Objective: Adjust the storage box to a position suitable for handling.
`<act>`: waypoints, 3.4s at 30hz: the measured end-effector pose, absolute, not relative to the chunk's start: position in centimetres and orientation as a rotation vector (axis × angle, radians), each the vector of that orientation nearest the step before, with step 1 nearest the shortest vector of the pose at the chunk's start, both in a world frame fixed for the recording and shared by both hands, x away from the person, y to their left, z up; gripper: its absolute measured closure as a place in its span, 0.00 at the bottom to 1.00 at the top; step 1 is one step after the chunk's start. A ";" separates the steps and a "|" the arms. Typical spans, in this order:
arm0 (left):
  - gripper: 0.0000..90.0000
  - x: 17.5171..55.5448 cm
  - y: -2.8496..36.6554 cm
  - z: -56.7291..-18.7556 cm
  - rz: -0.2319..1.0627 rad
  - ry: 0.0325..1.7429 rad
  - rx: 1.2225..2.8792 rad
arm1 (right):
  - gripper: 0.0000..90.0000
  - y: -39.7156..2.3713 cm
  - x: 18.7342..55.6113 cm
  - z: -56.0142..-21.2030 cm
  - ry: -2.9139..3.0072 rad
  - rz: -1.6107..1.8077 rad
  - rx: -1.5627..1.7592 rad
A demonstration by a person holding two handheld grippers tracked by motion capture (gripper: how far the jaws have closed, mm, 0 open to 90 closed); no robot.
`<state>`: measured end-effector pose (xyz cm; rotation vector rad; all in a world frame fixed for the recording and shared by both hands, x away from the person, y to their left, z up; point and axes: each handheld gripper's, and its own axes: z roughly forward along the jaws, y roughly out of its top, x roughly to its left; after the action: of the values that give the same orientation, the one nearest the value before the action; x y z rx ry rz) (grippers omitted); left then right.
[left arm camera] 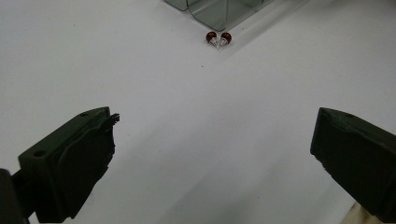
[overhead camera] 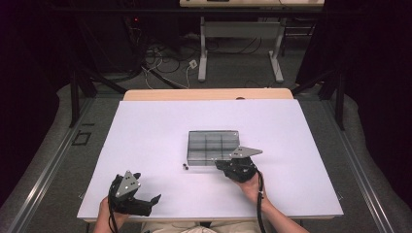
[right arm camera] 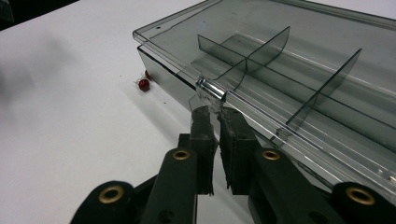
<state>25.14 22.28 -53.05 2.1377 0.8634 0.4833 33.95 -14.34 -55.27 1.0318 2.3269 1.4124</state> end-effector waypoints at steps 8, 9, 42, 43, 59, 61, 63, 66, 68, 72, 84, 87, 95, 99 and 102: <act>0.00 25.2 22.0 -53.0 0.489 0.854 2.143 | 0.93 -14.4 33.9 -54.9 2.319 1.418 1.026; 0.00 25.3 21.9 -52.9 0.494 0.849 2.153 | 0.93 -14.4 33.9 -54.8 2.318 1.420 1.023; 0.00 31.2 16.5 -51.1 0.547 0.778 2.185 | 0.94 -14.3 34.2 -53.4 2.294 1.428 0.976; 0.00 31.5 16.2 -51.1 0.547 0.774 2.186 | 0.94 -14.3 34.2 -53.4 2.294 1.426 0.968; 0.31 34.9 12.2 -51.5 0.598 0.761 2.226 | 0.94 -14.4 34.2 -53.4 2.293 1.435 0.976; 0.33 35.1 12.0 -51.6 0.628 0.761 2.225 | 0.94 -14.4 34.2 -53.4 2.293 1.435 0.976; 0.41 35.2 11.8 -51.7 0.629 0.760 2.210 | 0.94 -14.4 34.2 -53.4 2.293 1.436 0.975; 0.49 35.3 11.6 -51.8 0.636 0.745 2.195 | 0.94 -14.4 34.2 -53.4 2.292 1.437 0.972; 0.53 35.3 11.4 -51.8 0.635 0.726 2.190 | 0.94 -14.4 34.2 -53.4 2.294 1.436 0.973; 0.59 35.3 11.3 -51.9 0.623 0.705 2.181 | 0.94 -14.6 34.2 -53.3 2.293 1.438 0.975; 0.64 35.3 11.1 -51.7 0.690 0.675 2.137 | 0.90 -17.0 34.0 -52.5 2.334 1.320 1.050; 0.64 35.3 11.1 -51.6 0.698 0.670 2.131 | 0.86 -17.6 34.0 -52.3 2.341 1.286 1.067; 0.65 35.4 11.1 -51.3 0.703 0.656 2.137 | 0.73 -19.3 34.4 -51.7 2.336 1.213 1.118; 0.65 35.5 11.1 -51.2 0.713 0.647 2.138 | 0.66 -19.9 34.7 -51.4 2.317 1.172 1.151; 0.65 35.5 11.0 -51.2 0.711 0.653 2.128 | 0.62 -20.2 35.1 -51.1 2.296 1.161 1.150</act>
<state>35.53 11.03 -51.19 2.1284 0.6533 0.7114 35.15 -20.16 -51.14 1.1495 2.2957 1.1614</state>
